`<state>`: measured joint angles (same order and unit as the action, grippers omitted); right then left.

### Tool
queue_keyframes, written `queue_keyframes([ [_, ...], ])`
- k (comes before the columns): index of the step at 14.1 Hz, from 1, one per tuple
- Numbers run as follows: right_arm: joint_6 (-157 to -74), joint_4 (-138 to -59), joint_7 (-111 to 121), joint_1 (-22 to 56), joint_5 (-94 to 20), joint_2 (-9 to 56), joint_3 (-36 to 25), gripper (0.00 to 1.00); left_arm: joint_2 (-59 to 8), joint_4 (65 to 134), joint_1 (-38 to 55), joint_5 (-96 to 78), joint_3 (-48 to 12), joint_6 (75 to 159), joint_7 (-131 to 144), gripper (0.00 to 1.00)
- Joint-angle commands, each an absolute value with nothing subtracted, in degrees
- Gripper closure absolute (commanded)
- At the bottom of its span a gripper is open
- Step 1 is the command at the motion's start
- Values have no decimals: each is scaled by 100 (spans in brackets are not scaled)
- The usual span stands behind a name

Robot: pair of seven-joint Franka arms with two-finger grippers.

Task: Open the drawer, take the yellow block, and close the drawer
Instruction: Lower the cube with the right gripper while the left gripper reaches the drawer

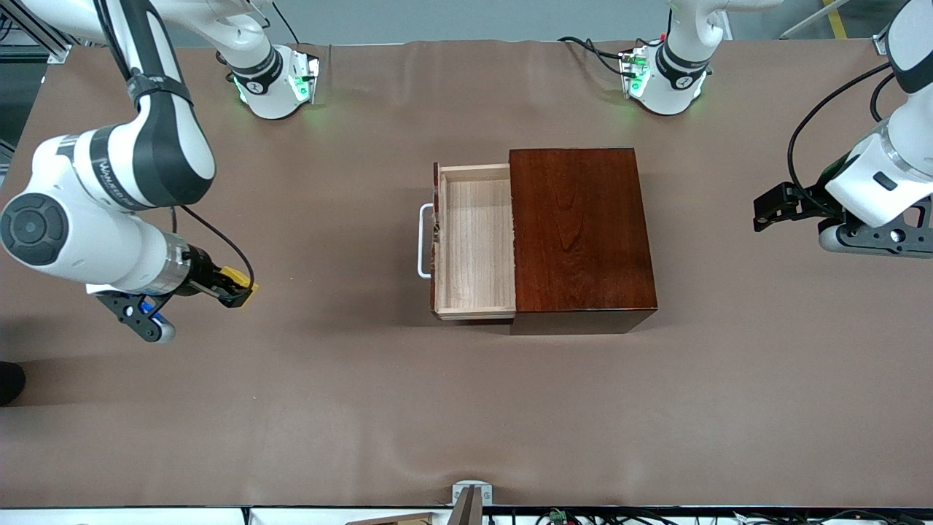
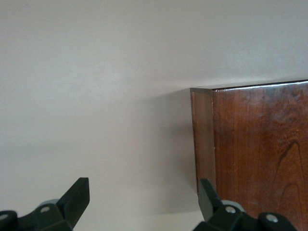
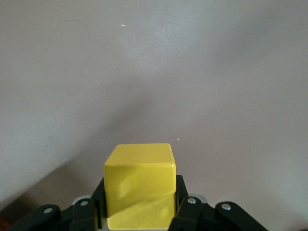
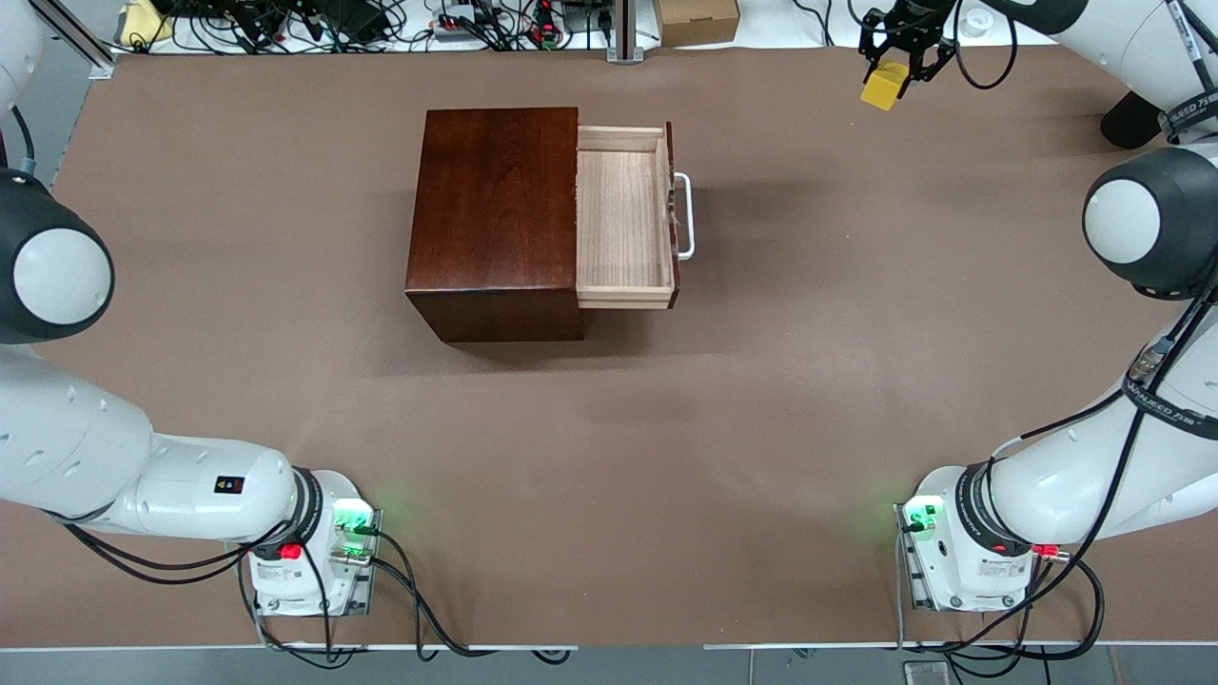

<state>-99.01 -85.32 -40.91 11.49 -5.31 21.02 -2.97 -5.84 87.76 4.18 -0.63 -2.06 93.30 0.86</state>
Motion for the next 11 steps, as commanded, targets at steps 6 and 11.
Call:
queue_keyframes([
  [6,-9940,-8666,-1084,704,-334,2197,-202,100,-641,8684,703,-62,-763,9334,97,0],
  [11,-10510,-8692,-318,502,-211,2618,-202,100,-1202,8412,800,-289,-1966,9553,158,0],
])
